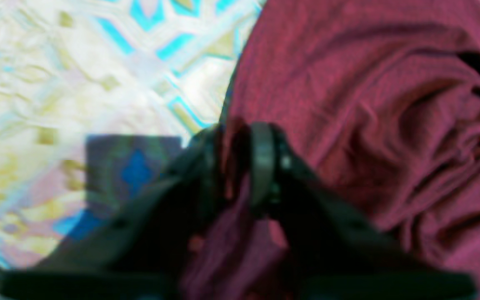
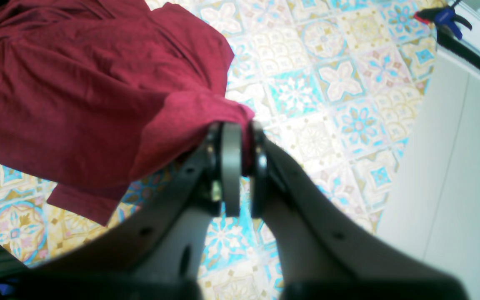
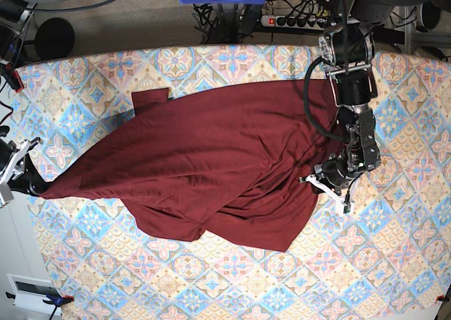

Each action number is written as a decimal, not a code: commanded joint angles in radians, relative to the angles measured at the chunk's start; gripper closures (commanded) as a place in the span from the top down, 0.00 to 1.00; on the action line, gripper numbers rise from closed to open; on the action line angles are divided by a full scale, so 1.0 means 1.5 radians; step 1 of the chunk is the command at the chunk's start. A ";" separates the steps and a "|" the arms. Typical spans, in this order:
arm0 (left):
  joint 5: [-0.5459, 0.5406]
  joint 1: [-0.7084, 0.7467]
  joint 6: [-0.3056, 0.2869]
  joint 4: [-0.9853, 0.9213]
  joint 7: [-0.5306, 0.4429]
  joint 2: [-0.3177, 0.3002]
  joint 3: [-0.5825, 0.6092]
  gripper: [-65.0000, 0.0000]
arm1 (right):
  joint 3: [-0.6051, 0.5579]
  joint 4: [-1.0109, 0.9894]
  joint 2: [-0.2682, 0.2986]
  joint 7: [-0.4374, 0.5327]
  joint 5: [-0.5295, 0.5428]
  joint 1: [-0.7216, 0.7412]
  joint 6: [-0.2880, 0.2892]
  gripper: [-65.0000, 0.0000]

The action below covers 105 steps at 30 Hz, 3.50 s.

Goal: Layout the t-shirt on the table in an organized manner, then fold the t-shirt properly
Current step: 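Grasp the bunched shirt fabric with the left gripper and adjust it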

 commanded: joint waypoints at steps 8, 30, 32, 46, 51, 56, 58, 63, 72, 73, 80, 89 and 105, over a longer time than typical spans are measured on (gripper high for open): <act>-0.009 -0.005 -0.001 0.076 -0.014 0.000 0.000 0.00 | 0.007 0.009 0.018 0.017 0.011 0.011 -0.001 0.00; -0.035 0.012 0.000 0.156 0.058 -0.003 0.001 0.00 | 0.007 0.009 0.018 0.017 0.011 0.011 -0.001 0.00; -0.036 0.024 0.000 0.156 0.057 -0.002 0.020 0.01 | 0.007 0.009 0.018 0.017 0.011 0.011 -0.001 0.00; -0.040 0.034 -0.001 0.155 0.056 -0.003 0.061 0.08 | 0.007 0.009 0.017 0.017 0.011 0.011 -0.001 0.00; -0.035 0.041 0.000 0.155 0.057 -0.013 0.061 0.13 | 0.007 0.009 0.017 0.017 0.011 0.011 -0.001 0.00; -0.035 0.058 0.000 0.155 0.057 -0.017 0.062 0.23 | 0.007 0.009 0.017 0.017 0.011 0.011 -0.001 0.00; -0.040 0.072 0.000 0.157 0.057 -0.017 0.062 0.27 | 0.006 0.009 0.017 0.017 0.011 0.011 -0.001 0.00; -0.037 0.078 0.000 0.159 0.056 -0.017 0.062 0.29 | 0.006 0.008 0.017 0.017 0.011 0.011 -0.001 0.00; -0.042 0.062 -0.004 0.163 0.053 -0.012 0.062 0.06 | 0.006 0.008 0.017 0.017 0.011 0.011 -0.001 0.00; -0.042 0.061 -0.004 0.169 0.054 -0.011 0.062 0.03 | 0.006 0.008 0.017 0.017 0.011 0.011 -0.001 0.00; -0.064 0.064 -0.004 0.260 0.058 -0.011 0.062 0.00 | 0.006 0.008 0.017 0.017 0.011 0.011 -0.001 0.00; -0.131 0.067 -0.002 0.362 0.094 -0.016 0.059 0.01 | 0.006 0.001 0.017 0.017 0.010 0.013 -0.001 0.00; 0.004 0.085 0.001 0.183 0.025 -0.034 0.166 0.29 | 0.005 0.002 0.017 0.017 -0.034 0.012 -0.001 0.00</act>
